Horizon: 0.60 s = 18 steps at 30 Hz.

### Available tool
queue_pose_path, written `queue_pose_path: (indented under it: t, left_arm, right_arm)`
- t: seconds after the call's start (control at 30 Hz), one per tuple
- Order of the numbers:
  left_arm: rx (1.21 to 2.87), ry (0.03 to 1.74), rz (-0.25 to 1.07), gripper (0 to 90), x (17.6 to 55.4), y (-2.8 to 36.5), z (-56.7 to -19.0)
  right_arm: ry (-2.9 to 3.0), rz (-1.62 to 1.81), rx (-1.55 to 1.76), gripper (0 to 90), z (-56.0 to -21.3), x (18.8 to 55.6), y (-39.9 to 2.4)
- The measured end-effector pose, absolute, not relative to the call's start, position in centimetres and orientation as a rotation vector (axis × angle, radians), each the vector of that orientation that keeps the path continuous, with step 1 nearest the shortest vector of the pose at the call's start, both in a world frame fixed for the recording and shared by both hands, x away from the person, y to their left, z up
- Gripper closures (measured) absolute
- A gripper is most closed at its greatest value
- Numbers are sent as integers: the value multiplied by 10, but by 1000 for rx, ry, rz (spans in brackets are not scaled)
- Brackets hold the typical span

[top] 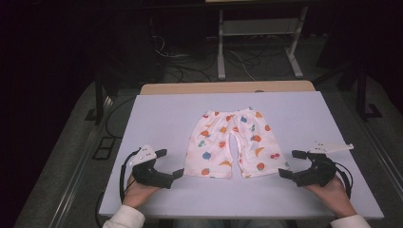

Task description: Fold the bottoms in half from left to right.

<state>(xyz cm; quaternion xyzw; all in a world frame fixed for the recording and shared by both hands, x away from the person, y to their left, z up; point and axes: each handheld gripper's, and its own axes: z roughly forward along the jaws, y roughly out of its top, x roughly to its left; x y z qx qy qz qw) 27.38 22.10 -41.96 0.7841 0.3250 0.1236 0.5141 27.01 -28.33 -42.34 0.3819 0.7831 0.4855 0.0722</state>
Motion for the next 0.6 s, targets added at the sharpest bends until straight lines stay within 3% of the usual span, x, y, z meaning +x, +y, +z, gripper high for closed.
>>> queue_pose_path:
  t: [0.6]
  left_arm:
    - [1893, 788, 287, 0, 273, 219, -421]
  right_arm:
    - [2362, 1423, 1158, 0, -420, 272, -279]
